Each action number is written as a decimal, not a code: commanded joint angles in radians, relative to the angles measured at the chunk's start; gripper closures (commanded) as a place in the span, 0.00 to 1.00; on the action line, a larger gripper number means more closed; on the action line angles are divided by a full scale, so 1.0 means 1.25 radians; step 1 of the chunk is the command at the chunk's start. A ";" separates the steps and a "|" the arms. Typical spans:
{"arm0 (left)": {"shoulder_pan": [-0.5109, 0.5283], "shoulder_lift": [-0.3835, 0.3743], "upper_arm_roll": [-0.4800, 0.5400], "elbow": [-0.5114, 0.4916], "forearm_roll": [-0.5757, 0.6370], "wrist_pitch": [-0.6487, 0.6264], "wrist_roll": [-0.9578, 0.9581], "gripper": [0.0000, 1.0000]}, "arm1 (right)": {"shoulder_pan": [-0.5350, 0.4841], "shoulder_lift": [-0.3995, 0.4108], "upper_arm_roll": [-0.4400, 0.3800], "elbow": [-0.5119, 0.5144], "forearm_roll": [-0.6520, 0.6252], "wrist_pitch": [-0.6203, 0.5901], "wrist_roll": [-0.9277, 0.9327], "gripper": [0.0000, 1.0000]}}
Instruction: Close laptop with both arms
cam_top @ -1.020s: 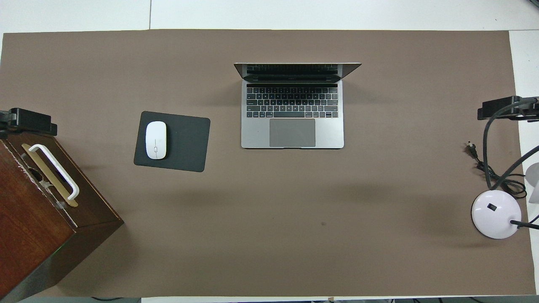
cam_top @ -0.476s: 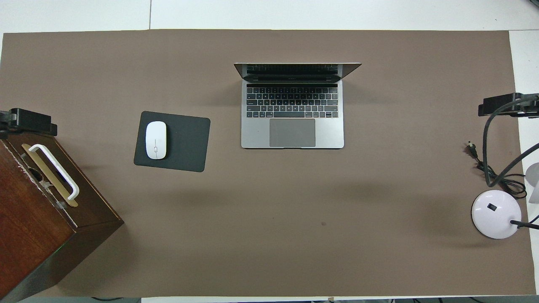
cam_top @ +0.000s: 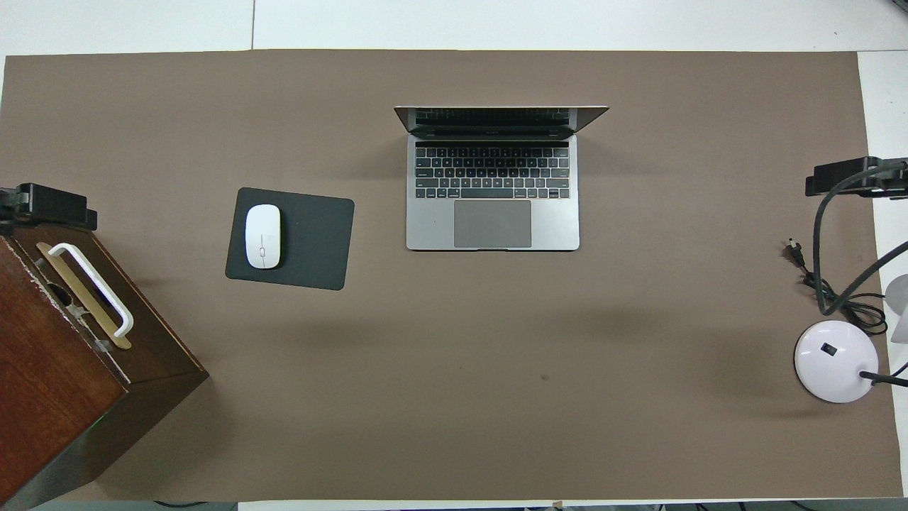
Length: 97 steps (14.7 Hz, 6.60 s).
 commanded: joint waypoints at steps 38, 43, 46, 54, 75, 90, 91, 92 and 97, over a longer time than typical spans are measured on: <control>-0.105 -0.016 -0.009 -0.267 -0.058 0.546 -0.036 1.00 | -0.003 0.024 -0.004 -0.019 -0.017 0.268 -0.175 0.60; -0.201 0.000 -0.009 -0.399 -0.058 0.784 -0.031 1.00 | -0.002 0.092 0.049 0.033 -0.010 0.452 -0.200 1.00; -0.263 0.006 -0.009 -0.479 -0.057 0.903 -0.023 1.00 | 0.000 0.124 0.087 0.037 -0.017 0.557 -0.123 1.00; -0.400 0.096 -0.008 -0.592 -0.057 1.198 -0.004 1.00 | 0.006 0.252 0.188 0.168 -0.180 0.568 0.209 1.00; -0.468 0.351 -0.003 -0.557 -0.054 1.527 0.001 1.00 | 0.063 0.449 0.405 0.329 -0.415 0.372 0.680 1.00; -0.470 0.380 -0.004 -0.561 -0.053 1.526 0.101 1.00 | 0.084 0.562 0.406 0.436 -0.590 0.383 0.548 1.00; -0.470 0.381 -0.004 -0.562 -0.053 1.526 0.104 1.00 | 0.096 0.568 0.405 0.439 -0.593 0.381 0.548 1.00; -0.470 0.387 -0.003 -0.562 -0.053 1.526 0.109 1.00 | 0.108 0.569 0.400 0.439 -0.599 0.381 0.546 1.00; -0.470 0.392 -0.004 -0.564 -0.053 1.527 0.115 1.00 | 0.154 0.569 0.351 0.437 -0.598 0.388 0.500 1.00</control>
